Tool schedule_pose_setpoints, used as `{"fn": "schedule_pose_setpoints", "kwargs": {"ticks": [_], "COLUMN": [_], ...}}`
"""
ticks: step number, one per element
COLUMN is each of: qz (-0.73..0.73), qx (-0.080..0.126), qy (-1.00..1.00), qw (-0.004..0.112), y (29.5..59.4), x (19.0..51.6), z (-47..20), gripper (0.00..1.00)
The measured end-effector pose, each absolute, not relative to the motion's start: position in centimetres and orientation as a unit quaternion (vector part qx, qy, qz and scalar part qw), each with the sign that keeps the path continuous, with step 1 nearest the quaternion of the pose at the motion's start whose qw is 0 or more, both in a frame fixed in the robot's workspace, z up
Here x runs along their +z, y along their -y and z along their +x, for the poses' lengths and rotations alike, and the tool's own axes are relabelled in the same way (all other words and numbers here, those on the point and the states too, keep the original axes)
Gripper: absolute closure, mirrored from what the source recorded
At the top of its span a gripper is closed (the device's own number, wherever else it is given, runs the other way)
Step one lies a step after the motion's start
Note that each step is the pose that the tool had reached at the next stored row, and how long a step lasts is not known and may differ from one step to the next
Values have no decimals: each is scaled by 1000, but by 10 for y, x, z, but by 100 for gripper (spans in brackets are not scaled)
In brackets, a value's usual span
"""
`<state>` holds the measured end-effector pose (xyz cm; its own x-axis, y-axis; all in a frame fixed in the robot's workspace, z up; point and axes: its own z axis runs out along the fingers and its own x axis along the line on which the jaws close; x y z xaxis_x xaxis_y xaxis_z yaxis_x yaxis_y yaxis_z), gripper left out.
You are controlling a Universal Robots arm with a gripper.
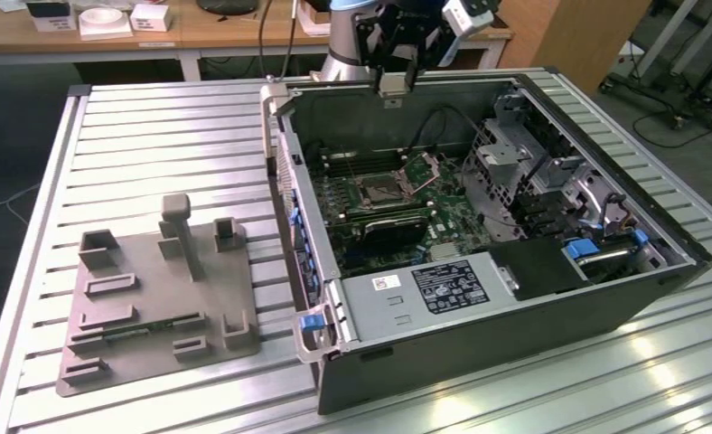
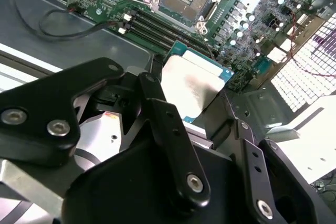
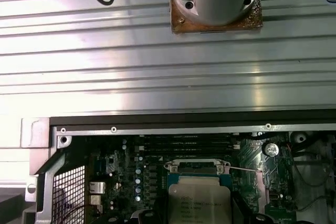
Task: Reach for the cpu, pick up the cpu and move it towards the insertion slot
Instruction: 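Pick up the cpu and move it towards the insertion slot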
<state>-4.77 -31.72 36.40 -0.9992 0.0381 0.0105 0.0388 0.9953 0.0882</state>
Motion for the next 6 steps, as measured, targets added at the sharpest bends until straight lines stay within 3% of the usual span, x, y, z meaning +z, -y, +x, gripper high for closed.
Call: {"fn": "schedule_pose_setpoints", "kwargs": {"ticks": [6], "qz": [-19], "qx": [-44], "qy": [999], "qw": [4], "y": [317], "x": [364], "z": [-48], "gripper": [45]}}
